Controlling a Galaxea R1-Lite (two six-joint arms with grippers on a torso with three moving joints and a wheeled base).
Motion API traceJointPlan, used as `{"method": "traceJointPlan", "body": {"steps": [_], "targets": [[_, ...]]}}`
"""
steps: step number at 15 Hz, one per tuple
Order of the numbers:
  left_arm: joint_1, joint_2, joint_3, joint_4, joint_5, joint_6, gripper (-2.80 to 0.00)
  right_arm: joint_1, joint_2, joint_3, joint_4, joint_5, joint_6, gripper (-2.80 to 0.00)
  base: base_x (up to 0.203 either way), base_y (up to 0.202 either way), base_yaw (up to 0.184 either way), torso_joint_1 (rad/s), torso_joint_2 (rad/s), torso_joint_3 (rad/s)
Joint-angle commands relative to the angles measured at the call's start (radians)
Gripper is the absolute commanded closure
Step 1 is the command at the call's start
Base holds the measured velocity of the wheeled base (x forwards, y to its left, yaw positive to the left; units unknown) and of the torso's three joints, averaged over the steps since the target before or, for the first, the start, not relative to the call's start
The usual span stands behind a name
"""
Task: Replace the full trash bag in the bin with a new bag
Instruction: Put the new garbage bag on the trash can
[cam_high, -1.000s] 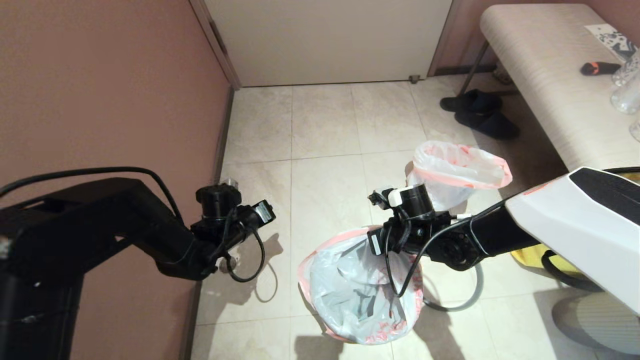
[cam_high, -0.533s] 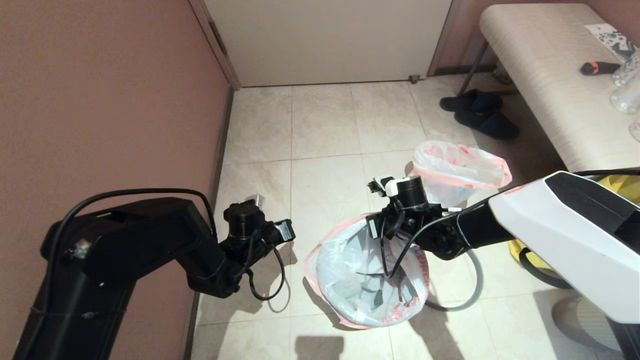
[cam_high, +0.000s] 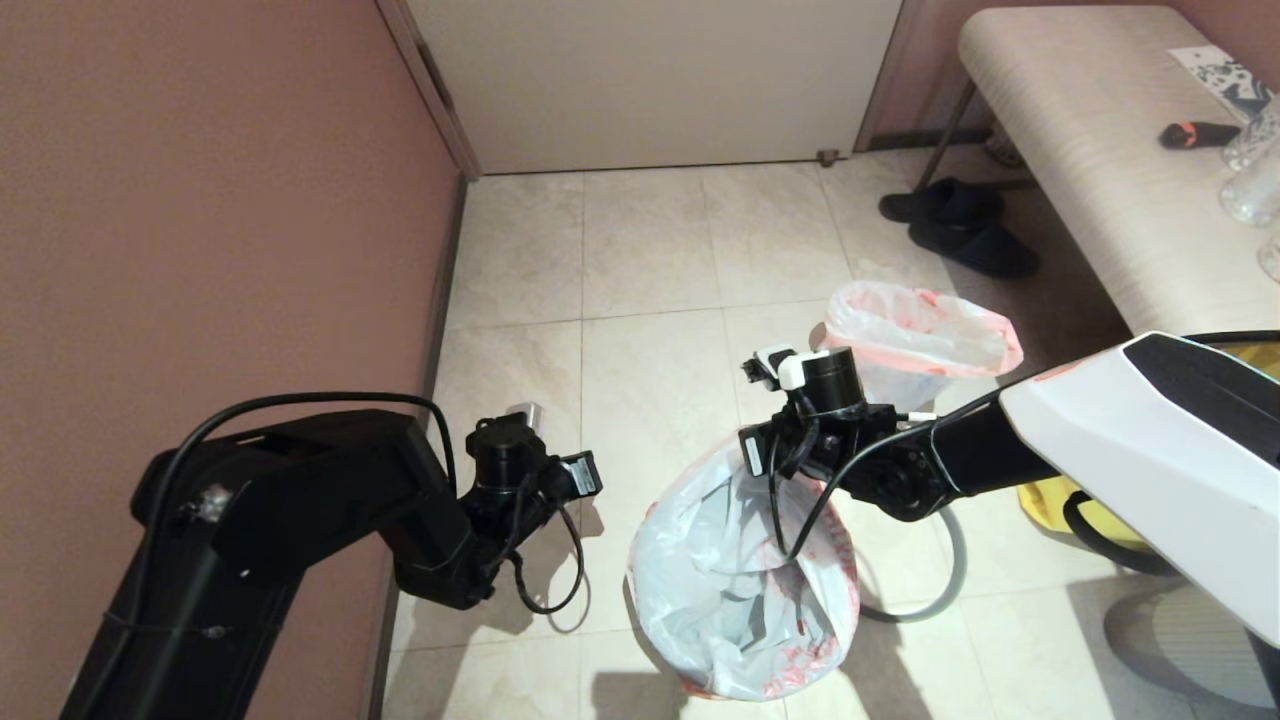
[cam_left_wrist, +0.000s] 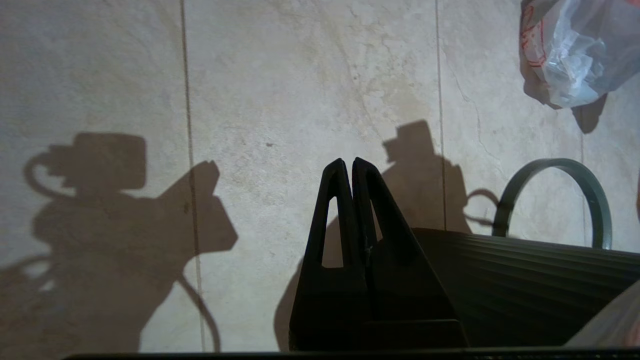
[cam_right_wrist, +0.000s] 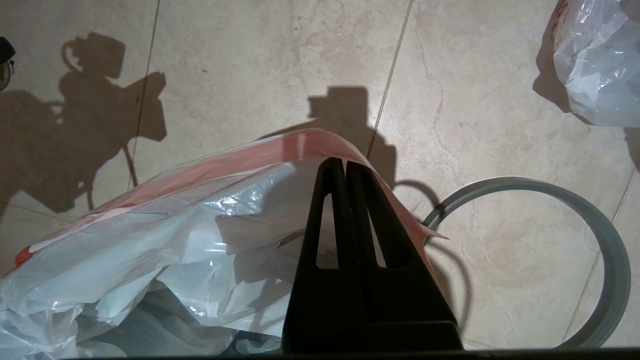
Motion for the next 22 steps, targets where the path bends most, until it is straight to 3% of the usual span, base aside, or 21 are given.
{"method": "traceJointPlan", "body": {"steps": [1, 8, 13, 17, 19, 22], "targets": [[0.0, 0.005, -0.001, -0.006, 0.0, -0.003, 0.0, 0.0, 0.024, -0.006, -0.016, 0.001, -0.003, 0.0, 0.0, 0.0, 0.0, 0.0, 0.0, 0.0], [0.0, 0.008, -0.008, -0.006, 0.002, -0.003, 0.0, -0.042, 0.155, -0.087, -0.066, 0.001, -0.057, 0.0, 0.0, 0.0, 0.0, 0.0, 0.0, 0.0], [0.001, 0.009, -0.008, -0.006, 0.002, -0.003, 0.0, -0.073, 0.251, -0.199, -0.006, -0.001, -0.086, 0.0, 0.0, 0.0, 0.0, 0.0, 0.0, 0.0], [0.0, 0.014, -0.008, -0.006, 0.002, 0.0, 0.0, -0.077, 0.257, -0.21, 0.047, -0.01, -0.087, 0.0, 0.0, 0.0, 0.0, 0.0, 0.0, 0.0], [-0.001, 0.02, -0.008, -0.006, 0.002, 0.005, 0.0, -0.077, 0.227, -0.206, 0.085, -0.023, -0.077, 0.0, 0.0, 0.0, 0.0, 0.0, 0.0, 0.0], [-0.001, 0.023, -0.008, -0.008, 0.002, 0.013, 0.0, -0.072, 0.125, -0.198, 0.198, -0.02, 0.004, 0.0, 0.0, 0.0, 0.0, 0.0, 0.0, 0.0]]}}
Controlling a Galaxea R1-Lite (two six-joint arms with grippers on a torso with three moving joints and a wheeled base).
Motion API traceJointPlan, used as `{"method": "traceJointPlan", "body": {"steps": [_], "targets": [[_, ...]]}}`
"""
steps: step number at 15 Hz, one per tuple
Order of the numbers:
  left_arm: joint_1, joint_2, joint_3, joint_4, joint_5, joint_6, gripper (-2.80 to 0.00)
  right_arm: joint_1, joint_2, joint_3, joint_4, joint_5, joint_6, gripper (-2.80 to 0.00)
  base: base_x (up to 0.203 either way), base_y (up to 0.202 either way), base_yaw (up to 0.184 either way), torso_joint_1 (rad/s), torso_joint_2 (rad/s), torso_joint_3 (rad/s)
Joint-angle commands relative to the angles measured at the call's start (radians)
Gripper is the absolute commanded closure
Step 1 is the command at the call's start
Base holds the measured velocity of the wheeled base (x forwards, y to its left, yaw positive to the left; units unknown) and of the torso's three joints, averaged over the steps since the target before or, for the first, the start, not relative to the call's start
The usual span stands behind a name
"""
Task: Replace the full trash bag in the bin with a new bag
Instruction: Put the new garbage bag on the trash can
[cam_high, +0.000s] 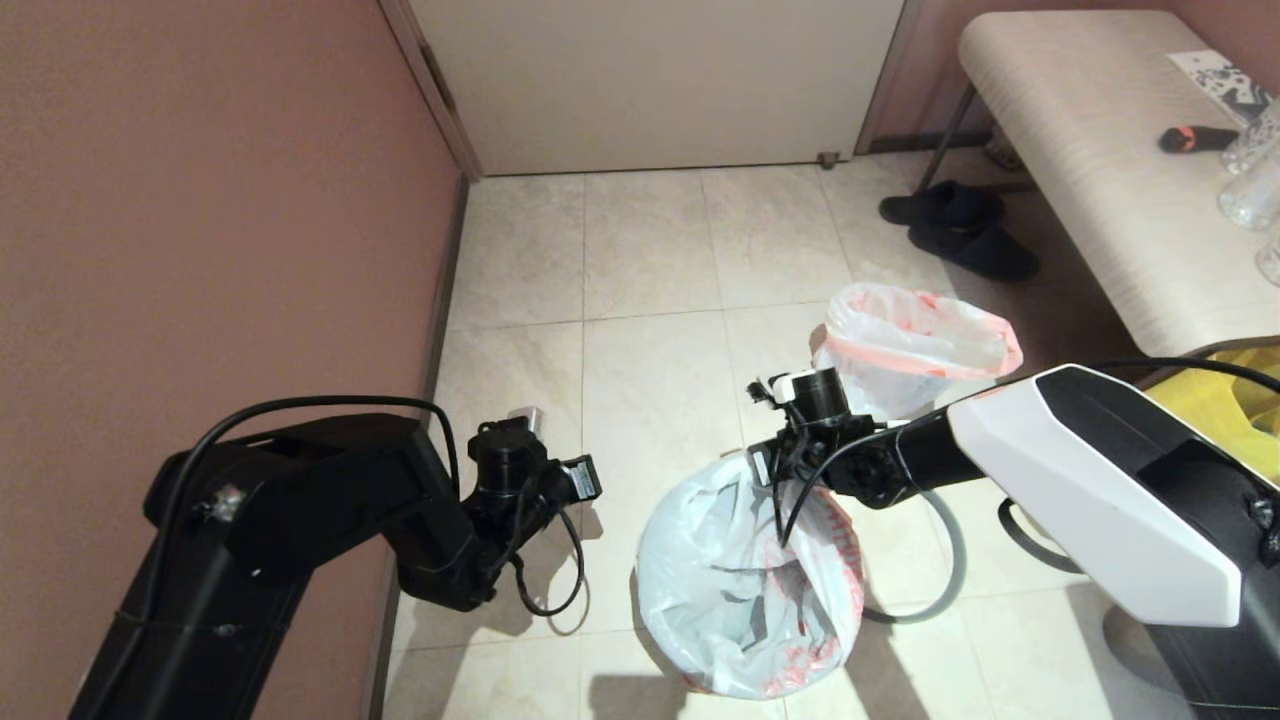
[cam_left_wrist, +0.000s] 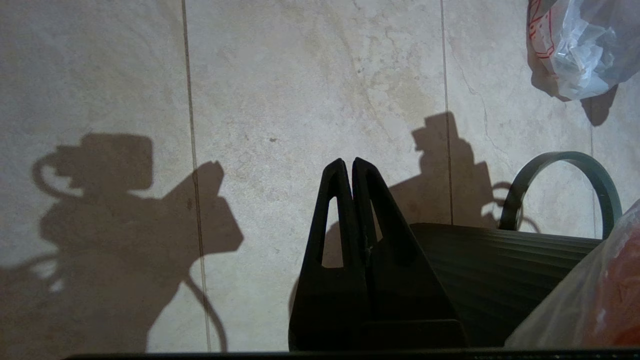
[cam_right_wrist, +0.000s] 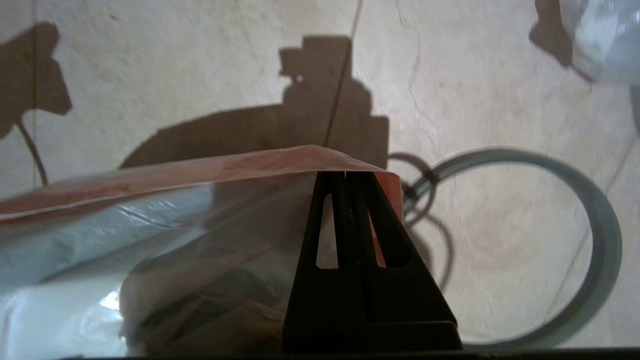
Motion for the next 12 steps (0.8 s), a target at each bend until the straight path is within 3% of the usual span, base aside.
{"method": "traceJointPlan", "body": {"steps": [1, 4, 6, 12], "targets": [[0.0, 0.003, 0.0, -0.007, 0.0, -0.002, 0.0, 0.01, -0.098, 0.003, 0.111, 0.001, 0.061, 0.0, 0.0, 0.0, 0.0, 0.0, 0.0, 0.0], [-0.003, 0.003, 0.0, -0.007, 0.0, -0.002, 0.0, 0.026, -0.215, 0.01, 0.258, 0.006, 0.148, 0.0, 0.0, 0.0, 0.0, 0.0, 0.0, 0.0], [-0.002, 0.003, 0.0, -0.007, 0.0, -0.002, 0.0, 0.036, -0.288, 0.035, 0.286, 0.047, 0.197, 0.0, 0.0, 0.0, 0.0, 0.0, 0.0, 0.0], [-0.003, 0.005, 0.0, -0.007, 0.0, -0.001, 0.0, 0.085, -0.349, 0.197, 0.447, 0.067, 0.216, 0.0, 0.0, 0.0, 0.0, 0.0, 0.0, 0.0]]}}
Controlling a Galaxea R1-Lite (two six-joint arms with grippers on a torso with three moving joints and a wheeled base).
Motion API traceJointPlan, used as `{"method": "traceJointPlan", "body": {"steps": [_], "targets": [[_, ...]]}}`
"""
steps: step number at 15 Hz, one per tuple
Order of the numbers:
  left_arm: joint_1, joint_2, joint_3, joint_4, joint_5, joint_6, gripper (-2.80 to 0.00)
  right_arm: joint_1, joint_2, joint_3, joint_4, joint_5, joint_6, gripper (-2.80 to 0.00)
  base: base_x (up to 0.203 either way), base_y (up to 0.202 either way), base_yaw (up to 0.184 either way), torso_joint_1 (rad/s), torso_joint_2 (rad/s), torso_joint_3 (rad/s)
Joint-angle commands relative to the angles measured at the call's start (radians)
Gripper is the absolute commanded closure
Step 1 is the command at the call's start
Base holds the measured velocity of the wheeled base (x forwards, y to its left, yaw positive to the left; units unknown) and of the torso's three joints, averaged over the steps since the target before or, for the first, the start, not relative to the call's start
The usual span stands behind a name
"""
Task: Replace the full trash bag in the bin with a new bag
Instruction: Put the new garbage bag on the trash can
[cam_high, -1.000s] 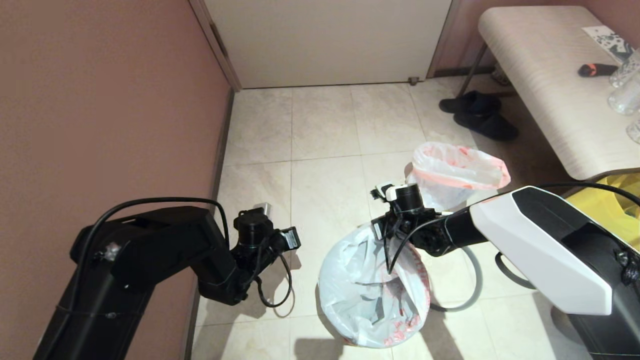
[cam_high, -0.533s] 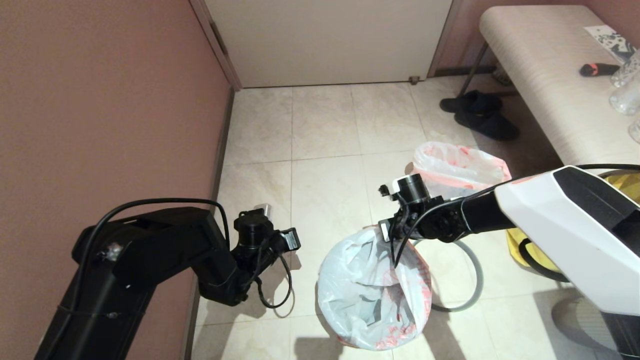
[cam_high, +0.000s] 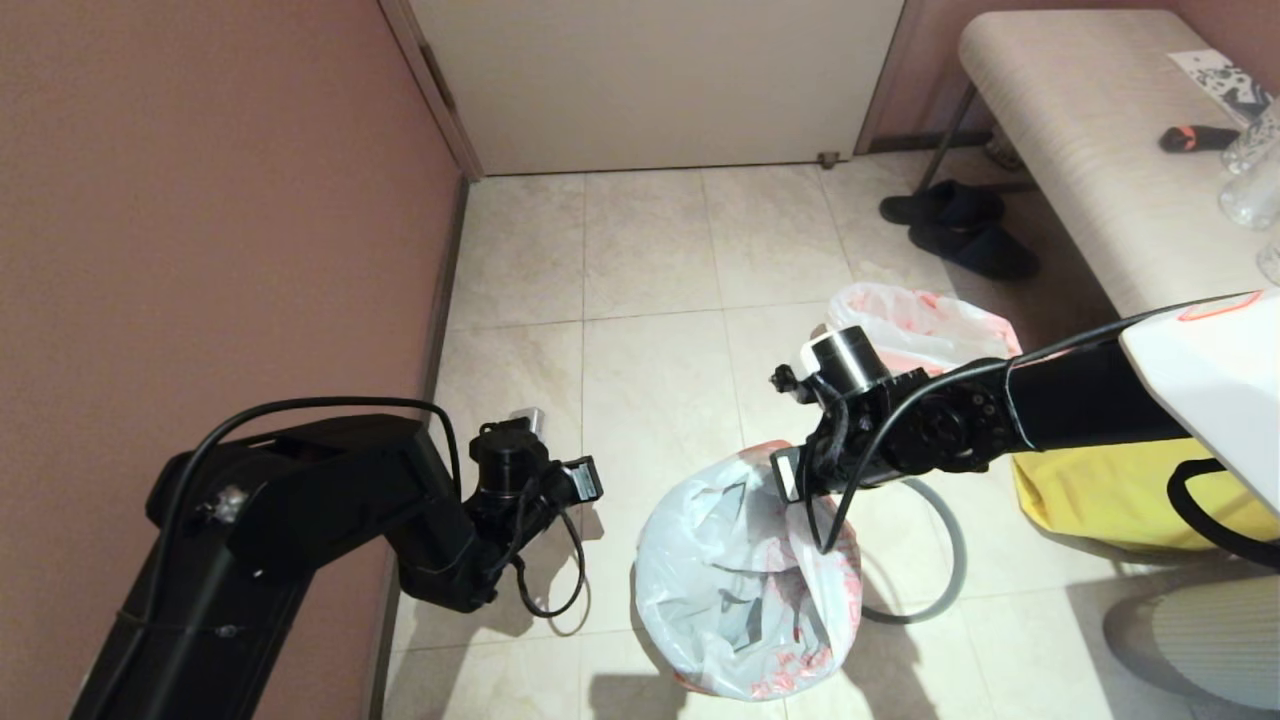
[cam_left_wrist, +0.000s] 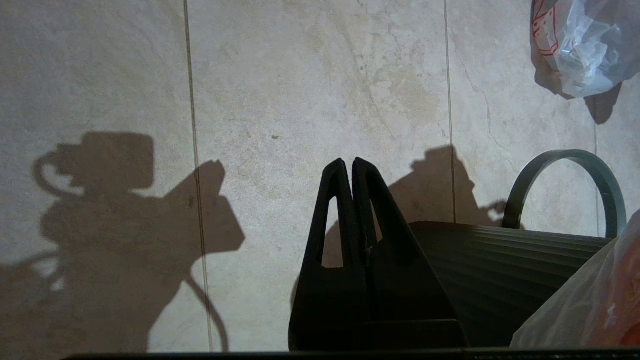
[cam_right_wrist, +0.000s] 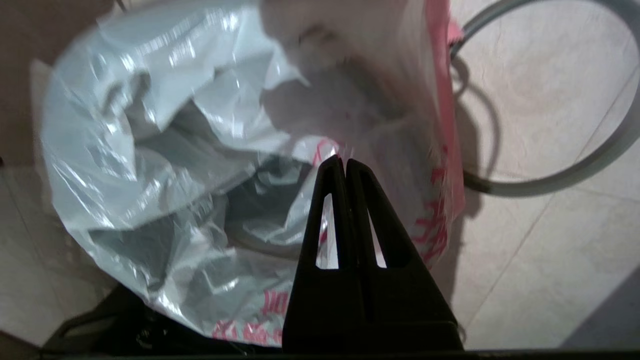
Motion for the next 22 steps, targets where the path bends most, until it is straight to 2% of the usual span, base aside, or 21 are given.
{"method": "traceJointPlan", "body": {"steps": [1, 4, 7, 9, 12, 19, 22], "targets": [[-0.001, 0.007, 0.0, -0.006, 0.001, -0.002, 0.0, 0.008, 0.018, 0.044, 0.013, 0.008, 0.001, 0.0, 0.0, 0.0, 0.0, 0.0, 0.0, 0.0], [-0.001, 0.013, 0.0, -0.008, 0.001, 0.011, 0.0, 0.015, 0.116, 0.047, -0.004, 0.049, 0.001, 0.0, 0.0, 0.0, 0.0, 0.0, 0.0, 0.0], [0.001, 0.019, 0.0, -0.015, 0.002, 0.018, 0.0, 0.025, 0.263, 0.041, -0.122, 0.072, -0.006, 0.0, 0.0, 0.0, 0.0, 0.0, 0.0, 0.0], [0.001, 0.02, -0.002, -0.015, 0.002, 0.019, 0.0, 0.032, 0.357, 0.021, -0.202, 0.079, -0.041, 0.0, 0.0, 0.0, 0.0, 0.0, 0.0, 0.0], [0.001, 0.02, 0.0, -0.015, 0.002, 0.024, 0.0, 0.035, 0.462, -0.046, -0.236, 0.075, -0.116, 0.0, 0.0, 0.0, 0.0, 0.0, 0.0, 0.0], [-0.001, 0.025, -0.001, -0.017, 0.002, 0.025, 0.0, 0.038, 0.704, -0.18, -0.396, -0.085, -0.348, 0.0, 0.0, 0.0, 0.0, 0.0, 0.0, 0.0], [0.0, 0.026, -0.002, -0.017, 0.002, 0.025, 0.0, 0.038, 0.716, -0.23, -0.402, -0.092, -0.355, 0.0, 0.0, 0.0, 0.0, 0.0, 0.0, 0.0]]}}
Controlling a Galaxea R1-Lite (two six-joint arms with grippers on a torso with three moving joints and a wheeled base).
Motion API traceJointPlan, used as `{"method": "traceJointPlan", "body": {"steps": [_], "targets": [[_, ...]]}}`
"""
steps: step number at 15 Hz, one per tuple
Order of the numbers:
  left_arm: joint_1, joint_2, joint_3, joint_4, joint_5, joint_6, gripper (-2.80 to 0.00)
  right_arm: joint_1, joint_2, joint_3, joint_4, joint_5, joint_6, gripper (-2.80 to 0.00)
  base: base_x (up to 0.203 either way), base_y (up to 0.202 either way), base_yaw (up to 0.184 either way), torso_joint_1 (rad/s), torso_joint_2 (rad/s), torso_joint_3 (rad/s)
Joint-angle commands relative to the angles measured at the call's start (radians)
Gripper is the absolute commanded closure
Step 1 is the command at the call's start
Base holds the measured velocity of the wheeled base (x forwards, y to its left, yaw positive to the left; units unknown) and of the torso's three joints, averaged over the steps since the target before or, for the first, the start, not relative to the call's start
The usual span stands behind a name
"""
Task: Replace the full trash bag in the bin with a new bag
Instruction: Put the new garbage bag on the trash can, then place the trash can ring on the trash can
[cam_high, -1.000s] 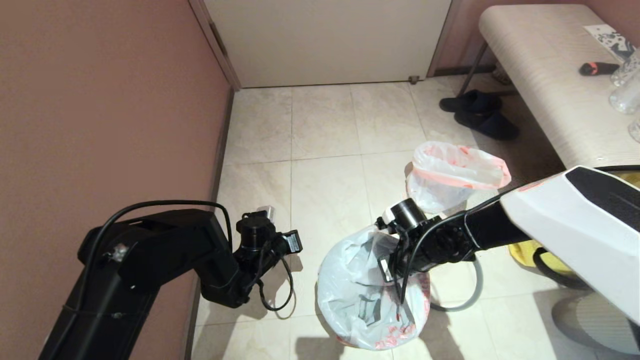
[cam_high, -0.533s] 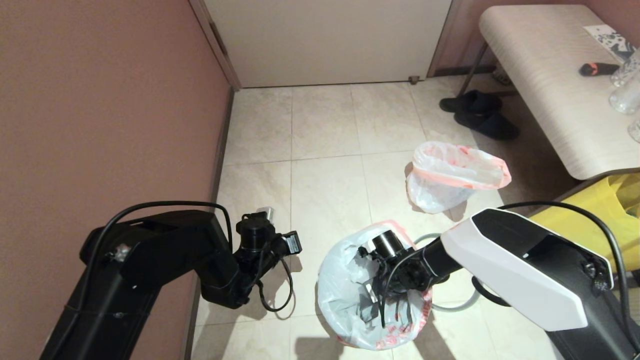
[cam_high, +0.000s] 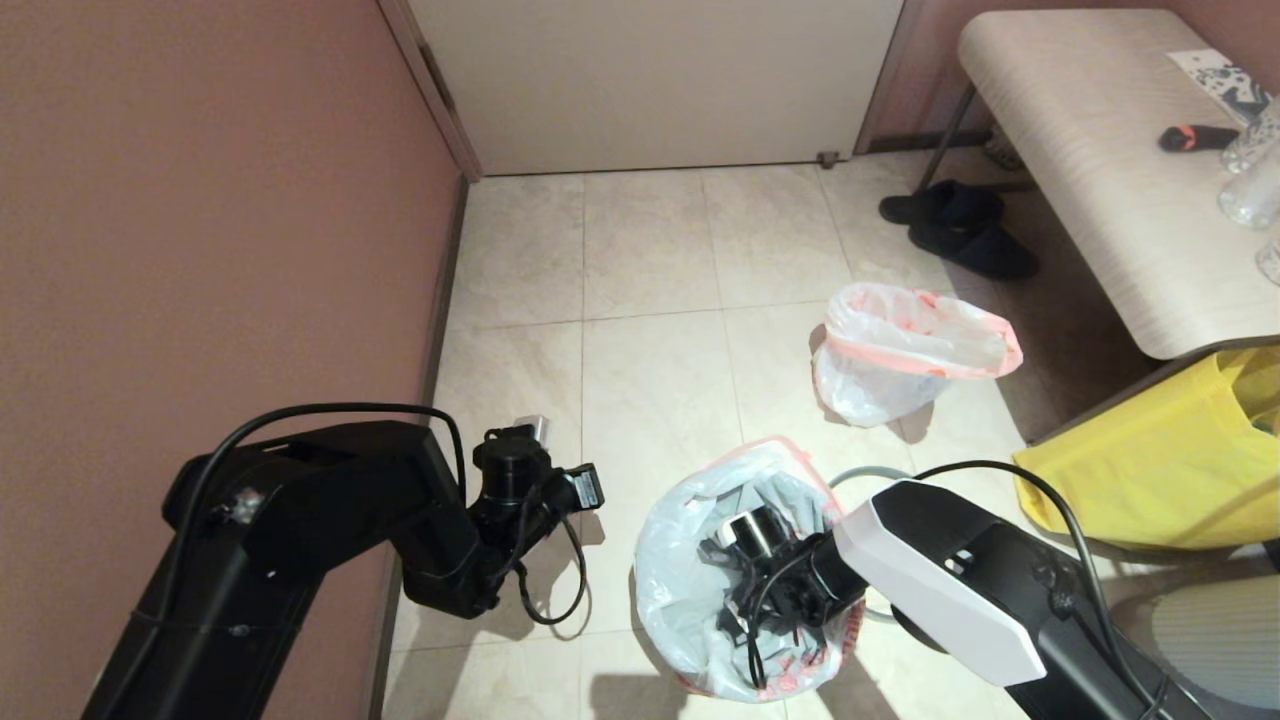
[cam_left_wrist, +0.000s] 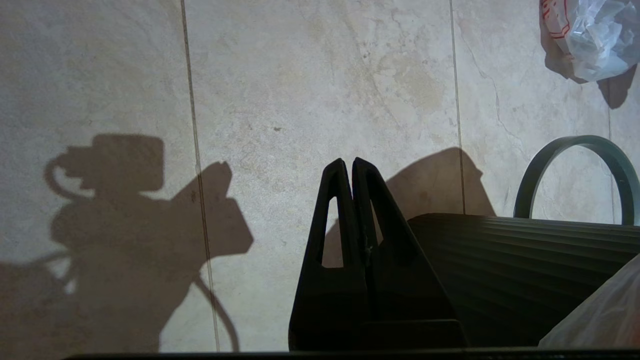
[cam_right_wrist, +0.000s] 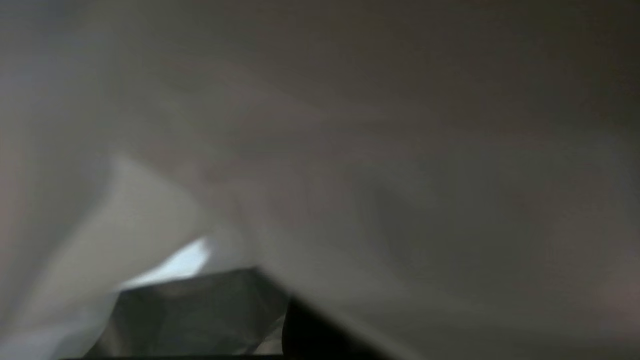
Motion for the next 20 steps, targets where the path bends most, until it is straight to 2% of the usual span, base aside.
{"method": "traceJointPlan", "body": {"steps": [1, 3, 6, 10, 12, 16, 18, 20], "targets": [[0.0, 0.001, 0.0, -0.007, 0.001, -0.003, 0.0, 0.0, 0.036, -0.038, -0.001, -0.002, -0.011, 0.0, 0.0, 0.0, 0.0, 0.0, 0.0, 0.0], [0.0, 0.001, -0.001, -0.007, 0.001, -0.003, 0.0, 0.001, 0.038, -0.04, -0.004, -0.004, -0.052, 0.0, 0.0, 0.0, 0.0, 0.0, 0.0, 0.0], [-0.001, 0.001, -0.001, -0.007, 0.001, -0.003, 0.0, 0.005, -0.011, -0.018, -0.003, -0.005, -0.045, 0.0, 0.0, 0.0, 0.0, 0.0, 0.0, 0.0], [-0.002, 0.0, 0.001, -0.011, -0.001, -0.004, 0.0, 0.003, -0.267, 0.168, -0.003, 0.003, 0.03, 0.0, 0.0, 0.0, 0.0, 0.0, 0.0, 0.0], [-0.002, -0.002, 0.003, -0.011, -0.001, -0.004, 0.0, 0.0, -0.439, 0.273, -0.002, 0.031, 0.107, 0.0, 0.0, 0.0, 0.0, 0.0, 0.0, 0.0], [-0.005, 0.011, 0.001, -0.011, 0.001, -0.003, 0.0, -0.041, -0.793, 0.484, 0.033, 0.159, 0.359, 0.0, 0.0, 0.0, 0.0, 0.0, 0.0, 0.0], [-0.006, 0.025, 0.0, -0.011, 0.008, 0.019, 0.0, -0.124, -0.924, 0.587, 0.066, 0.232, 0.453, 0.0, 0.0, 0.0, 0.0, 0.0, 0.0, 0.0], [-0.008, 0.04, -0.007, -0.029, 0.021, 0.044, 0.0, -0.246, -0.99, 0.665, 0.087, 0.331, 0.535, 0.0, 0.0, 0.0, 0.0, 0.0, 0.0, 0.0]]}}
